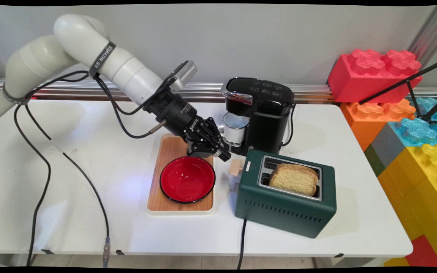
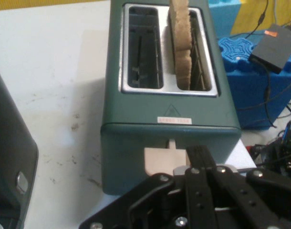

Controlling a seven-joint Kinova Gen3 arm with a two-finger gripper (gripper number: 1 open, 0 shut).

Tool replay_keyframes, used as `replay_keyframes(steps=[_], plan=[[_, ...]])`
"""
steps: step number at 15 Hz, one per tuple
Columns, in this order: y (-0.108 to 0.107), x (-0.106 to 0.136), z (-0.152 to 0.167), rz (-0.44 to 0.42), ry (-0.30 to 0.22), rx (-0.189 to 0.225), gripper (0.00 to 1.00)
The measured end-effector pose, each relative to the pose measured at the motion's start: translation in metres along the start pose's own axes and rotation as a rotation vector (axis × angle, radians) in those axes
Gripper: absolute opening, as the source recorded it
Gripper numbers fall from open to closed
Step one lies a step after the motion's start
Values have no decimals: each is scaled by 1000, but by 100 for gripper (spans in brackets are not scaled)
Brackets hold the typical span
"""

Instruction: Press the toaster switch

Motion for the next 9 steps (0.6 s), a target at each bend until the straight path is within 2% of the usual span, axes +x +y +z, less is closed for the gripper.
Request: replay_keyframes(steps=[9], plan=[[-8,-15,15,-42,40,6,0]])
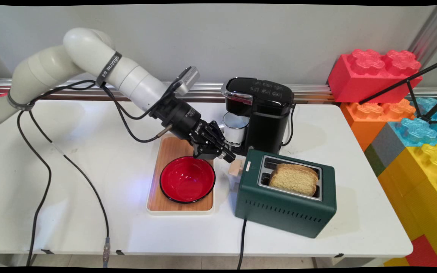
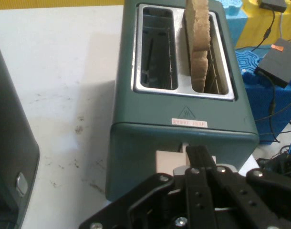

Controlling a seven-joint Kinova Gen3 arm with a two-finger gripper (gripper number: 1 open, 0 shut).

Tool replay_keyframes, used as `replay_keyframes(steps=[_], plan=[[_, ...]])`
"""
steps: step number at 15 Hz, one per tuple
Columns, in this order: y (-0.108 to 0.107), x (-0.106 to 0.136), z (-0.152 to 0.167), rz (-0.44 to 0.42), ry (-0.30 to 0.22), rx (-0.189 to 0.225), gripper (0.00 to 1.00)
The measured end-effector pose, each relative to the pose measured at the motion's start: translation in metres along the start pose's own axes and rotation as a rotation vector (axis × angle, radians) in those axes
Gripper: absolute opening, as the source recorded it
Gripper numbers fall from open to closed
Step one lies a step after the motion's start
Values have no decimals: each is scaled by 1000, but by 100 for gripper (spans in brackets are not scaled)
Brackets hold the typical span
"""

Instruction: Press the toaster switch

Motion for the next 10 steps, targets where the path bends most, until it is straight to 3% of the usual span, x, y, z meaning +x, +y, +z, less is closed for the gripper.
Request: replay_keyframes(steps=[10], plan=[[-3,-12,21,-13,20,-1,0]])
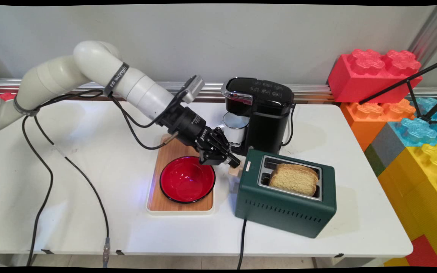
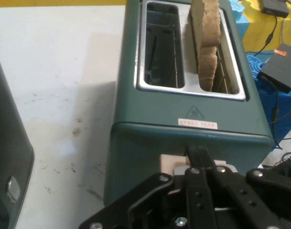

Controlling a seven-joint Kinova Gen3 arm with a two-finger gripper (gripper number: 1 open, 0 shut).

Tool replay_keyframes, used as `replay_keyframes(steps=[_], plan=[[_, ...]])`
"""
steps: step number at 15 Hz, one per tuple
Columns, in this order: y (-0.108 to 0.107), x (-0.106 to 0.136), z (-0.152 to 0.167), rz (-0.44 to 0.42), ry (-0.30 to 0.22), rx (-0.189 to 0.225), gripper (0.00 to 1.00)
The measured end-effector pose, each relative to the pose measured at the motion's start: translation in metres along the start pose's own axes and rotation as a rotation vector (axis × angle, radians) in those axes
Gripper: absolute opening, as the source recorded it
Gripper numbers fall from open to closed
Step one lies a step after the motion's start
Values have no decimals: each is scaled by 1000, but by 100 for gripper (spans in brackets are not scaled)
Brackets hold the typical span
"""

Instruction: Press the toaster switch

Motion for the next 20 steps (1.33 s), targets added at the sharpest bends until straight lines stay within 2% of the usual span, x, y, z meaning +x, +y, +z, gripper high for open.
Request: replay_keyframes(steps=[6,20], plan=[[-1,-5,12,-4,8,6,0],[-5,-20,23,-11,-16,17,0]])
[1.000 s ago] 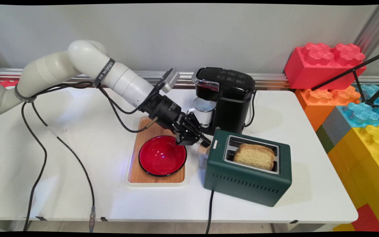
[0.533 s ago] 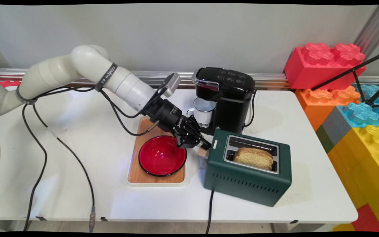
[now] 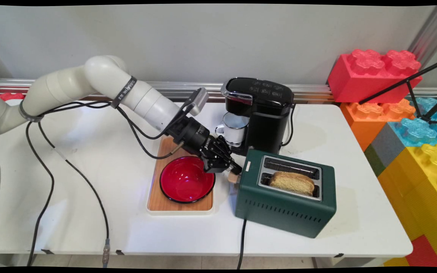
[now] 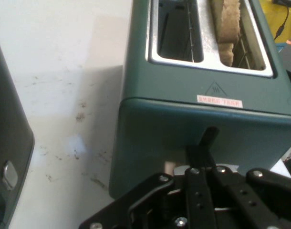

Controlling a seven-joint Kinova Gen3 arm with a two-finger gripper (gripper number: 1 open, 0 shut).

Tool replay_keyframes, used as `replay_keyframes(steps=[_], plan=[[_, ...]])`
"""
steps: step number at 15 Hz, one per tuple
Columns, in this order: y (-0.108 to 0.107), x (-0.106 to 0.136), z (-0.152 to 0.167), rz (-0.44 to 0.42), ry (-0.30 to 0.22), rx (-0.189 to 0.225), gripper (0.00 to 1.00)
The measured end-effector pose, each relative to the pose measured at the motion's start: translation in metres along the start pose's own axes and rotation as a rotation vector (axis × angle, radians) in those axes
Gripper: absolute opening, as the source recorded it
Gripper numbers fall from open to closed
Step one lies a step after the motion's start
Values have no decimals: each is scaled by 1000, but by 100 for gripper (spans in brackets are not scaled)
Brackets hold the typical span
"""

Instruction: Press the toaster switch

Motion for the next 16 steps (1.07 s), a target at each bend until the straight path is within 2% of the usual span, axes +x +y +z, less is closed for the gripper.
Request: replay_keyframes(steps=[16], plan=[[4,-7,3,8,-25,-14,0]])
